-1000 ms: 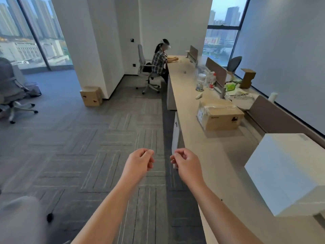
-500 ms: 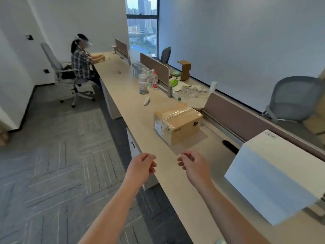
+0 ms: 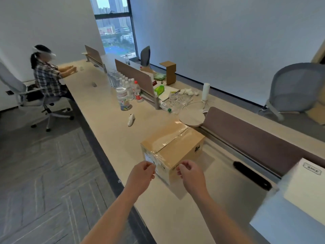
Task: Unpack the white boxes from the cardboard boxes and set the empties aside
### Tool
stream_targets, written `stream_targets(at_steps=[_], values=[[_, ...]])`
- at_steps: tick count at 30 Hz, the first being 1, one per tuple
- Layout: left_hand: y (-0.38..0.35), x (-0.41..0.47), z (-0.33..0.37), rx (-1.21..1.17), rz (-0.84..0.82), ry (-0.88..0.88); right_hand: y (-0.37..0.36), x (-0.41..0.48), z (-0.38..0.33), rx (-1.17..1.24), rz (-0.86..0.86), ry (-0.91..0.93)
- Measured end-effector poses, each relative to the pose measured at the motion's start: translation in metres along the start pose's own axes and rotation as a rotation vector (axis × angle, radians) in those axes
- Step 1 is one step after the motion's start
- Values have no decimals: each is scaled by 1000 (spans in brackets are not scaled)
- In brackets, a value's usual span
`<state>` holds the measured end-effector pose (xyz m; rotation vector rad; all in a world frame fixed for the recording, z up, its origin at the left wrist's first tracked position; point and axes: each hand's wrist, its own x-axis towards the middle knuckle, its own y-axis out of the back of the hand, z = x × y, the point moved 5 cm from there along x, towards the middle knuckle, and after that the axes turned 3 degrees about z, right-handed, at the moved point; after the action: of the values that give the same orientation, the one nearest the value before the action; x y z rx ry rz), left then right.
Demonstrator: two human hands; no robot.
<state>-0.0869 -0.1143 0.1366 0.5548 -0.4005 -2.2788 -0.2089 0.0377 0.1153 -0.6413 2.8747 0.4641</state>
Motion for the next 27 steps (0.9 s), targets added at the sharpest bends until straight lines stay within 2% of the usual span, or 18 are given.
stream_targets(at_steps=[7,12,17,22,27], values=[[-15,116,19,134,-149,-71,-26,84,8,-56,134,-87],[-26,227,11,272,-274,-241,-58,134,38,-255,223,-262],[-44,321,-2,462,-454,-303,-96,160,50,-299,308,-404],[-60,348,-14,441,-588,-278,-119,167,53,-338,369,-460],[-63,353,-19,451,-597,-285,-121,166,52,-408,390,-522]])
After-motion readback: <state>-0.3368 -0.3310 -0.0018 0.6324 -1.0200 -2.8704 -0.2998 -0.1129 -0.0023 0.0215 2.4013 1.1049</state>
